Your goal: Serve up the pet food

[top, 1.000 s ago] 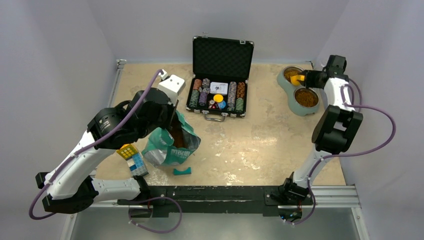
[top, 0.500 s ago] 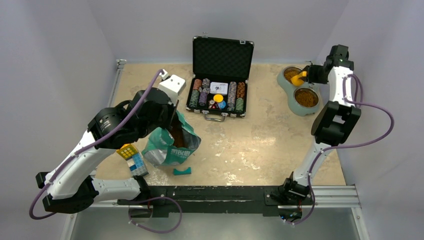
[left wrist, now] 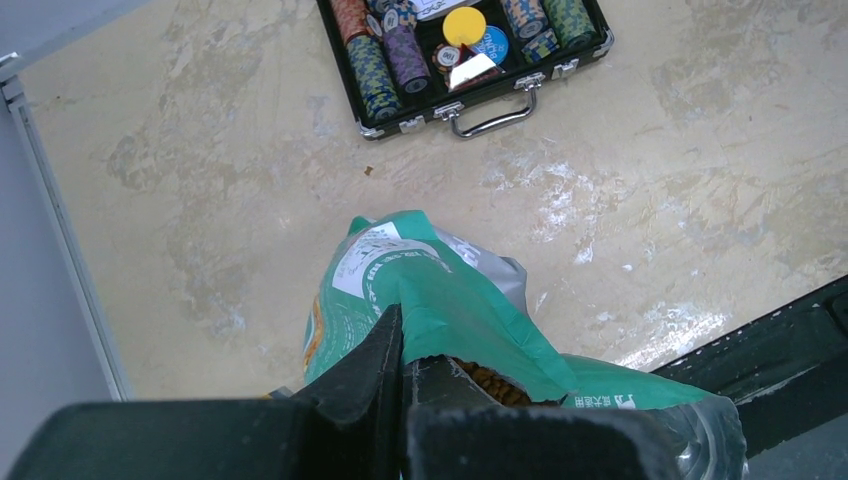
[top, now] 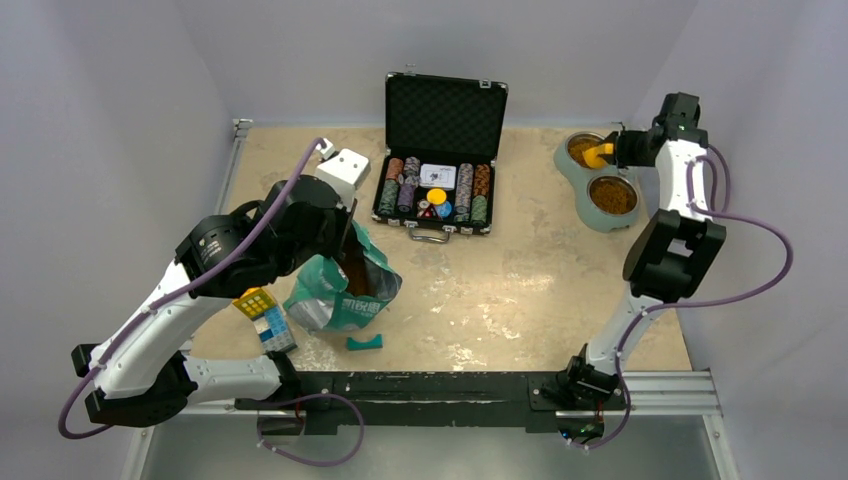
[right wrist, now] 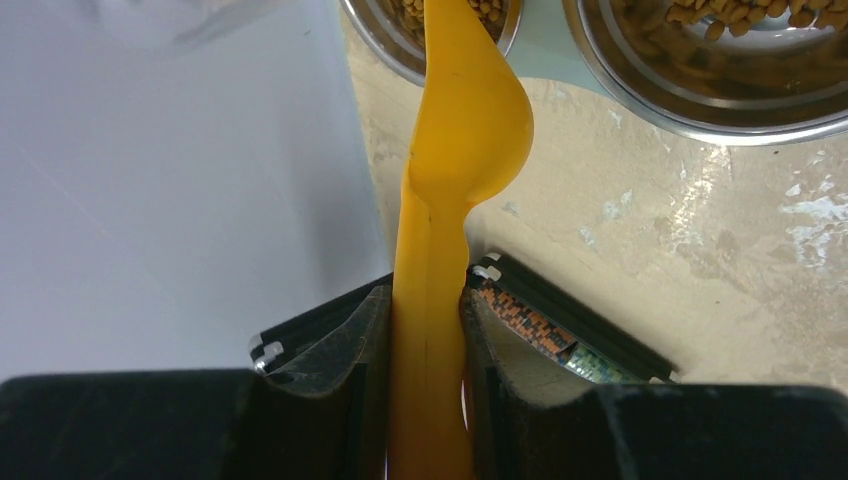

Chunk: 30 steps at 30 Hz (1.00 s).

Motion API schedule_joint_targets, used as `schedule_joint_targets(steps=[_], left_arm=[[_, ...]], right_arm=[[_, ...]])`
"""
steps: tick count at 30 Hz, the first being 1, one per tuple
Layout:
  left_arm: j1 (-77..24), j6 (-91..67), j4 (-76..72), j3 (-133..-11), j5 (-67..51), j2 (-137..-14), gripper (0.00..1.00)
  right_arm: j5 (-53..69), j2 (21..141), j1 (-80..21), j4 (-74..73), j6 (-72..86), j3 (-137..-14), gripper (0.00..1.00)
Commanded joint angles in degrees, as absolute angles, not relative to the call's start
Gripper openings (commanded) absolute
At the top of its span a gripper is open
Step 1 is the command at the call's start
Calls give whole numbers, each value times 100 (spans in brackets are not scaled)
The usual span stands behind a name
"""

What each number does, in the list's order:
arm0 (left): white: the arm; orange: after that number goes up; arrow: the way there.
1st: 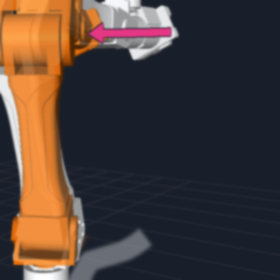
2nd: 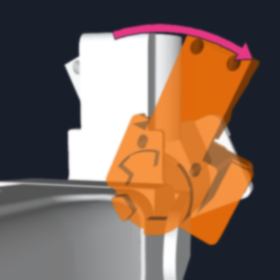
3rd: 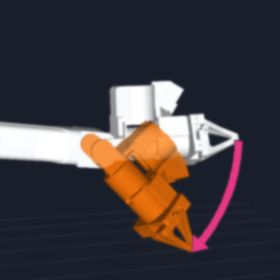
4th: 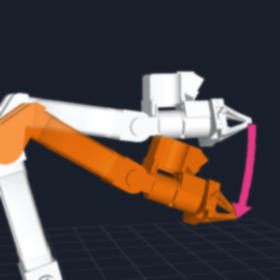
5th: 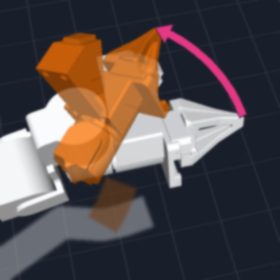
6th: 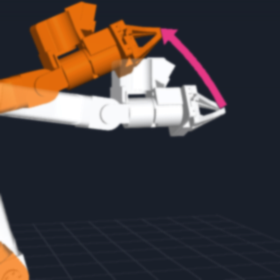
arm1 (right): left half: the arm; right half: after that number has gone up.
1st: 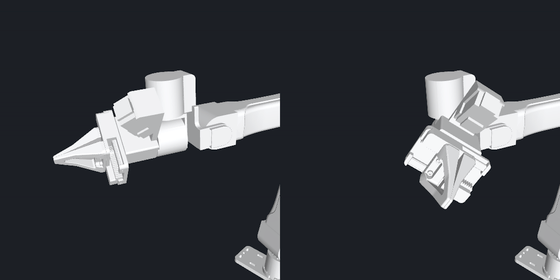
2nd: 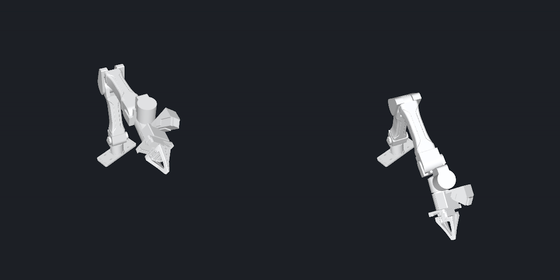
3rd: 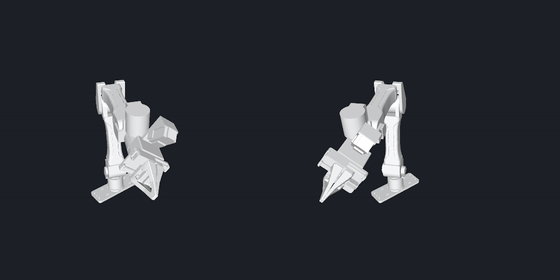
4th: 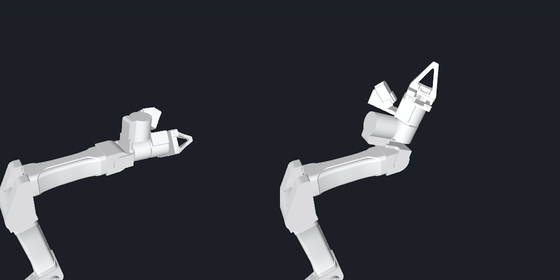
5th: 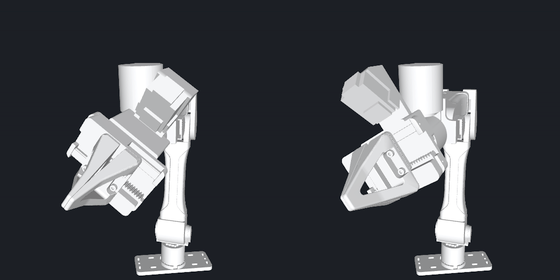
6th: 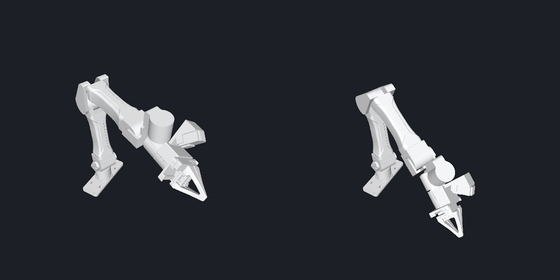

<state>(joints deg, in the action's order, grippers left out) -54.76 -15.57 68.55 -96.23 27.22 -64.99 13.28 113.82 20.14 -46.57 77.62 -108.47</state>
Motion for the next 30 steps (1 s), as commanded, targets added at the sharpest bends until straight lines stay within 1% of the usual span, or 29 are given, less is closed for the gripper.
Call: schedule_joint_targets(steps=[1, 5, 9, 12, 15, 17, 21, 23, 26, 30], left_arm=[[-5476, -1893, 5761, -10044, 2723, -6402, 0], [-5459, -2194, 5936, -10022, 2605, -6406, 0], [-5434, -2442, 6189, -10168, 2423, -6464, 0], [-5415, -2689, 6431, -10225, 2327, -6509, 0], [-5400, -2854, 6500, -10129, 2199, -6487, 0], [-5390, -2913, 6545, -10096, 2102, -6507, 0], [-5362, -2902, 6664, -10174, 1731, -6725, 0], [-5362, -2840, 6745, -10278, 1460, -6918, 0], [-5359, -2766, 6835, -10460, 1074, -7236, 0], [-5361, -2639, 6901, -10760, 584, -7588, 0]], right_arm=[[1520, 10482, 2029, -3334, 7218, -10158, 0], [1752, 9600, 2056, -2148, 6925, -8773, 0], [2053, 8690, 2069, -1847, 6294, -7780, 0], [2849, 7867, 2024, -1660, 5747, -6911, 0], [4044, 7035, 1930, -1134, 5261, -5817, 0], [4636, 6506, 1675, -1391, 4725, -5356, 0], [5148, 5494, 546, -2836, 3465, -5133, 0], [5374, 4929, -15, -3211, 3489, -5075, 0], [5545, 4082, -556, -3669, 3713, -5264, 0], [5791, 3784, -1164, -4466, 3802, -5859, 0]])
